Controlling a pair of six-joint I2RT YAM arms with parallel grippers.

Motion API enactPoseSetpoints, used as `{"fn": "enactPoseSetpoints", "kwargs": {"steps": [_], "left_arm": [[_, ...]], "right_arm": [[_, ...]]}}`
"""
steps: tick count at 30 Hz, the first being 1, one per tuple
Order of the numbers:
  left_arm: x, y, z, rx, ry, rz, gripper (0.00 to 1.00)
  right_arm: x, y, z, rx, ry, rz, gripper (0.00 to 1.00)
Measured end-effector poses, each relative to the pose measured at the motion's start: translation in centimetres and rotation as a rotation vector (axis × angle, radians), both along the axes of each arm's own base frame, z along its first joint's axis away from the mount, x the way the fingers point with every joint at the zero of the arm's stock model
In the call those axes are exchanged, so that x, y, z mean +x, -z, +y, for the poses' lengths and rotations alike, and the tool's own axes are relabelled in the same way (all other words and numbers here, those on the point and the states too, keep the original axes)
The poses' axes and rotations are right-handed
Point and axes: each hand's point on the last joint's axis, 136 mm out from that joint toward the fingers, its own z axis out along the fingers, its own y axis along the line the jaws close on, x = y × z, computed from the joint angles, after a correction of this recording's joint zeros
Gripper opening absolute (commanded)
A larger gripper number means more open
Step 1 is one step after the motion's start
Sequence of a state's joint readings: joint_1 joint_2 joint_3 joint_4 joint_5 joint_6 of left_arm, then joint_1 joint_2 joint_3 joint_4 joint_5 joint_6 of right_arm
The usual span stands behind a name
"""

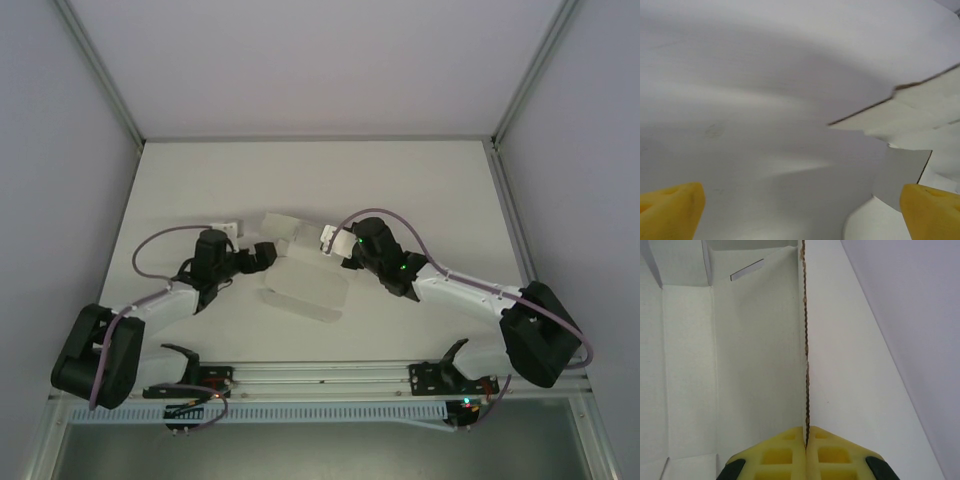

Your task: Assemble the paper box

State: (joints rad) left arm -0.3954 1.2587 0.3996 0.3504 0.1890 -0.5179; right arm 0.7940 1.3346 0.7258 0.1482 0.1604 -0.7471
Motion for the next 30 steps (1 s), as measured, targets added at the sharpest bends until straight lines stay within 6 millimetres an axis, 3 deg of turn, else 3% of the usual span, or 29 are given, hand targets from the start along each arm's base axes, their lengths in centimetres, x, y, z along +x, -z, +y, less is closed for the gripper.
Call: {"fn": "enactPoseSetpoints", "kwargs": {"steps": [7, 18, 30], "left_arm": [[-0.3, -0.3, -1.5, -0.001, 0.066, -0.03, 1.0], [-0.6, 2.4, -4.7, 0.098, 0.144, 0.017, 1.0], [0.0, 2.5, -4.3, 0.148, 0.087, 0.021, 1.0]], "right_arm": [[0.0, 0.0, 0.0, -0.002, -0.001, 0.003, 0.0], [-0.5, 0.4, 0.3, -0.002, -0.028, 0.028, 0.0], [0.0, 0.5, -0.3, -0.042, 0.0, 0.007, 0.0]]}}
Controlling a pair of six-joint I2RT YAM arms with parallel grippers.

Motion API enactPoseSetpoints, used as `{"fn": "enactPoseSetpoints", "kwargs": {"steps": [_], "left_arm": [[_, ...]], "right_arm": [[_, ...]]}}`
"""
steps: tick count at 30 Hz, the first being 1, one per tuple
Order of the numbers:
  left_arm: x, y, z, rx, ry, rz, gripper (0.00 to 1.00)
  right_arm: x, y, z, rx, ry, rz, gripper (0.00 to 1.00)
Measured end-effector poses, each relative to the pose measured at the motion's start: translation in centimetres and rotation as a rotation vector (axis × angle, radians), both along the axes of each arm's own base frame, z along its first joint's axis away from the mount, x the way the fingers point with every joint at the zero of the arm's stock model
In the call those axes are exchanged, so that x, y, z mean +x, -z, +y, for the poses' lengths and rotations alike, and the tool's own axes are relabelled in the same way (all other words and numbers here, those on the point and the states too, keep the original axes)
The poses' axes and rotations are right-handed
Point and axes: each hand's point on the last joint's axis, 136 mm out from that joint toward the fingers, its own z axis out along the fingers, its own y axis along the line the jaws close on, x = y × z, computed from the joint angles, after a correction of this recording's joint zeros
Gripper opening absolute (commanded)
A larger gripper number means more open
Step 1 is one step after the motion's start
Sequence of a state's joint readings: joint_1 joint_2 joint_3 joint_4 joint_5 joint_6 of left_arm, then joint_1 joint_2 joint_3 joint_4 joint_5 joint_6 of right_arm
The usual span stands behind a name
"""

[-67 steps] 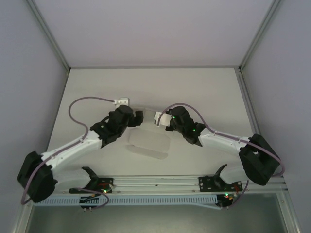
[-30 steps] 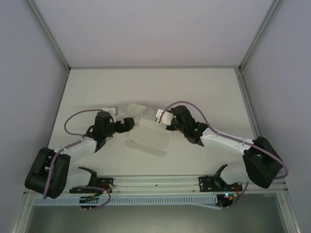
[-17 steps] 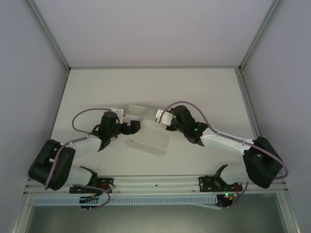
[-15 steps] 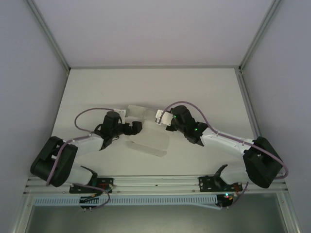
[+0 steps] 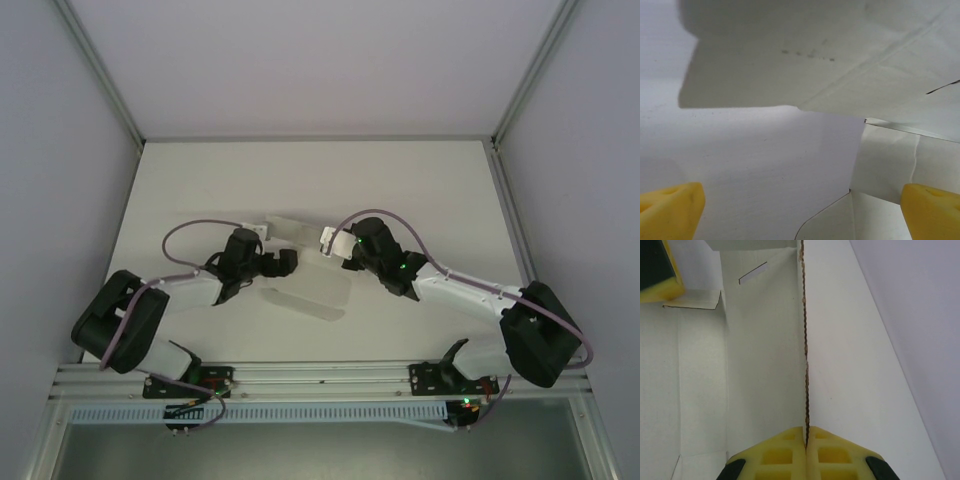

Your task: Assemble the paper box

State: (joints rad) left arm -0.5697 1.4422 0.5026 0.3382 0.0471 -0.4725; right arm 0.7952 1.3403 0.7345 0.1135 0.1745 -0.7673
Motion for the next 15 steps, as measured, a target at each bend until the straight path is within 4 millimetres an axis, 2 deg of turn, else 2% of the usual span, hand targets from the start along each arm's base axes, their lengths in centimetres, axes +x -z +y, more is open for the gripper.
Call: {"fn": "enactPoseSetpoints", "kwargs": {"steps": [2, 7, 11, 13, 15], "left_arm": [[-0.5, -0.7, 0.7, 0.009, -0.021, 0.01, 1.0], [-1.2, -4.7, 2.3, 0.002, -0.075, -0.054, 1.0], [-0.9, -6.9, 4.3, 0.023, -0.159, -0.082, 1.0], [-0.3, -7.4, 5.9, 0.022, -0.226, -0.079, 1.0], [0.7, -7.5, 8.5, 0.017, -0.322, -0.065, 1.0]], "right_arm": [[0.5, 0.4, -0.2, -0.047, 0.013, -0.021, 0.0], [1.5, 2.4, -0.2, -0.18, 0.017, -0.079, 0.0], [2.3, 2.5, 0.4, -0.25, 0.012, -0.171, 0.0], [2.8, 2.1, 0.9, -0.268, 0.009, -0.225, 0.0], [3.1, 1.6, 1.3, -0.276, 0.004, -0.263, 0.0]]}}
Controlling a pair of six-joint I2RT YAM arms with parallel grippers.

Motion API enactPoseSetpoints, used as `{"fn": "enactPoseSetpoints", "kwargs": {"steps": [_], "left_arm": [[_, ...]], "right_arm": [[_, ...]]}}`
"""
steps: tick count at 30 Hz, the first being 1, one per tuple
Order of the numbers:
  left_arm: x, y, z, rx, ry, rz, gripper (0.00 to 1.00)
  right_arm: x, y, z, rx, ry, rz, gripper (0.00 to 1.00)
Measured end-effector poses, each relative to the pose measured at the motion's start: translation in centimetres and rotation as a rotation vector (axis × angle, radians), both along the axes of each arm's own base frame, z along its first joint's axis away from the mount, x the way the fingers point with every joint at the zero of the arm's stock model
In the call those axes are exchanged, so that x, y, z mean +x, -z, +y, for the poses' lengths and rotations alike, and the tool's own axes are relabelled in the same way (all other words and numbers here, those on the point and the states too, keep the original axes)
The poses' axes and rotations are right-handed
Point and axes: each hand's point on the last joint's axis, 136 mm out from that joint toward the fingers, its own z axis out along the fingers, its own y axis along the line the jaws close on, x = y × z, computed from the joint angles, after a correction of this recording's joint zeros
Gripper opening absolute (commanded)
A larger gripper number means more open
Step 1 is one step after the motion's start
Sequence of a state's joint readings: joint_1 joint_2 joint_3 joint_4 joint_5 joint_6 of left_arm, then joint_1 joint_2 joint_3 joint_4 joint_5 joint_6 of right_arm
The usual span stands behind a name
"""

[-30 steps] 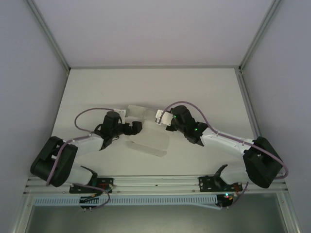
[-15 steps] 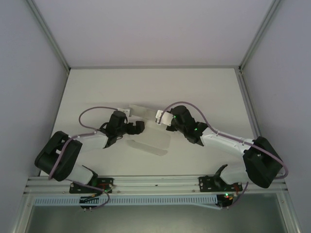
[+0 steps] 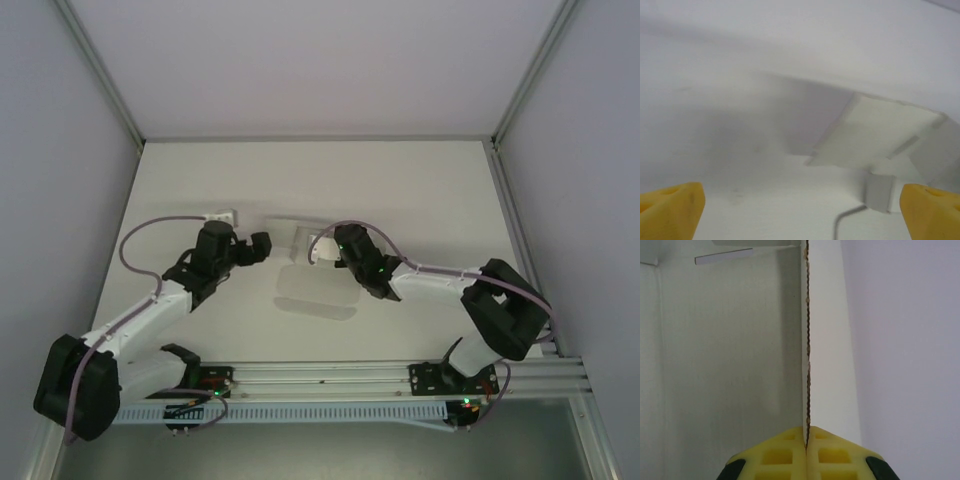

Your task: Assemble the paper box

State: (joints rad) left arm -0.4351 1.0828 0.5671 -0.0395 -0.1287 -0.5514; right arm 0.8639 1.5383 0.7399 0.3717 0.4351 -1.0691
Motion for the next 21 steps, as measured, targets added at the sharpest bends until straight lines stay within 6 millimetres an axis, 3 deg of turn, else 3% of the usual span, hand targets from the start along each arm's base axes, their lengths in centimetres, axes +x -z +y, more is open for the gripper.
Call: {"fn": "enactPoseSetpoints", "kwargs": {"steps": [4, 8, 12, 18, 21], "left_arm": [[1.5, 0.1, 4.7, -0.027, -0.154, 0.017, 1.0], [3.5, 0.8, 7.0, -0.043, -0.214, 0.042, 1.0], [5.6, 2.6, 5.4, -0.066, -0.128, 0.079, 1.0], [6.7, 5.5, 1.9, -0.097, 0.053, 0.116, 1.0], [7.7, 6.3, 0.2, -0.103, 0.13, 0.122, 1.0]], "right_arm": [[0.2, -0.9, 0.5, -0.012, -0.022, -0.049, 0.0], [0.1, -1.1, 0.8, -0.024, -0.04, -0.065, 0.0], [0.0, -0.6, 0.8, -0.03, -0.041, -0.06, 0.0], [0.1, 1.8, 0.7, -0.071, -0.038, -0.036, 0.0], [0.1, 2.1, 0.7, -0.071, -0.036, -0.031, 0.0]]}}
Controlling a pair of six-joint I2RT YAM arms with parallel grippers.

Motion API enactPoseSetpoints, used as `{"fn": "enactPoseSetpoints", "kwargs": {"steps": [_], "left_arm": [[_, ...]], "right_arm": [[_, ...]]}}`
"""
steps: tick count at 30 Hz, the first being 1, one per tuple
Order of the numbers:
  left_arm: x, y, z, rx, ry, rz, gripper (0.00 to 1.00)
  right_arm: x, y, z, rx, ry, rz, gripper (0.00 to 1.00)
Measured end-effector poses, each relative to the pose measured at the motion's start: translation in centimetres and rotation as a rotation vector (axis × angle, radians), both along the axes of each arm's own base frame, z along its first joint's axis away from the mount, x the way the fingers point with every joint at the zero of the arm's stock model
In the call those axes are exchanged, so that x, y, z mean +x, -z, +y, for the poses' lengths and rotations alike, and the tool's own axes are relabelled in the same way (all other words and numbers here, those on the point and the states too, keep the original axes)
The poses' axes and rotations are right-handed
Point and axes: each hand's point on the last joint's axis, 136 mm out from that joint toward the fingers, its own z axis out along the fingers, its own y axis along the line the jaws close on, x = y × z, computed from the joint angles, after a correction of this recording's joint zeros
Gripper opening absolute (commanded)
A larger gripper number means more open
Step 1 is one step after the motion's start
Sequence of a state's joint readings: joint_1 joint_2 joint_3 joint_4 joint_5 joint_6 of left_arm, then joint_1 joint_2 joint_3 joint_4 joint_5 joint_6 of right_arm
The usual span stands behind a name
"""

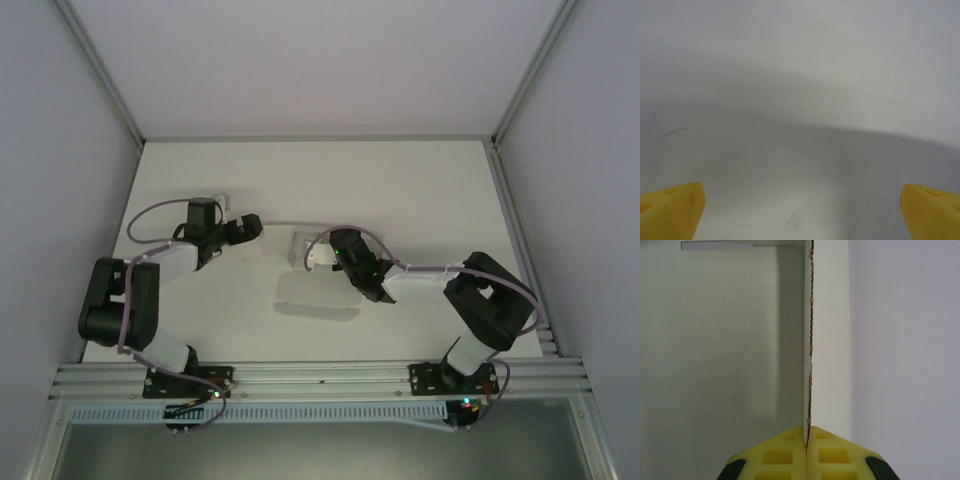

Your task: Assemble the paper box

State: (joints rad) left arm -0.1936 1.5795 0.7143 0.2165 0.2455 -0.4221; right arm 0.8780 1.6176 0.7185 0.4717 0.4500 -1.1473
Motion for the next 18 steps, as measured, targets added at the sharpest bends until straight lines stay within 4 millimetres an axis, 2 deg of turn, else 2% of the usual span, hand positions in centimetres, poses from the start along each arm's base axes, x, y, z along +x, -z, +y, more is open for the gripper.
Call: {"fn": "enactPoseSetpoints", "kwargs": {"steps": [3, 7, 9, 13, 18], "left_arm": [[0.8, 0.4, -0.9, -0.007, 0.046, -0.018, 0.98], [0.6, -0.1, -2.6, -0.047, 0.124, -0.059, 0.9], [0.0, -0.3, -3.9, -0.075, 0.176, -0.077, 0.86], [-2.4, -0.1, -6.4, -0.118, 0.277, -0.075, 0.83], [-4.4, -0.3, -7.5, -0.179, 0.337, -0.083, 0.77]], "right_arm": [[0.1, 0.1, -0.3, -0.002, 0.019, 0.001, 0.0], [0.1, 0.3, -0.6, -0.006, 0.034, 0.01, 0.0], [0.0, 0.5, -0.7, -0.01, 0.037, 0.016, 0.0], [0.0, 0.5, -0.8, -0.008, 0.04, 0.02, 0.0], [-0.2, -0.2, -0.9, 0.001, 0.041, 0.018, 0.0]]}}
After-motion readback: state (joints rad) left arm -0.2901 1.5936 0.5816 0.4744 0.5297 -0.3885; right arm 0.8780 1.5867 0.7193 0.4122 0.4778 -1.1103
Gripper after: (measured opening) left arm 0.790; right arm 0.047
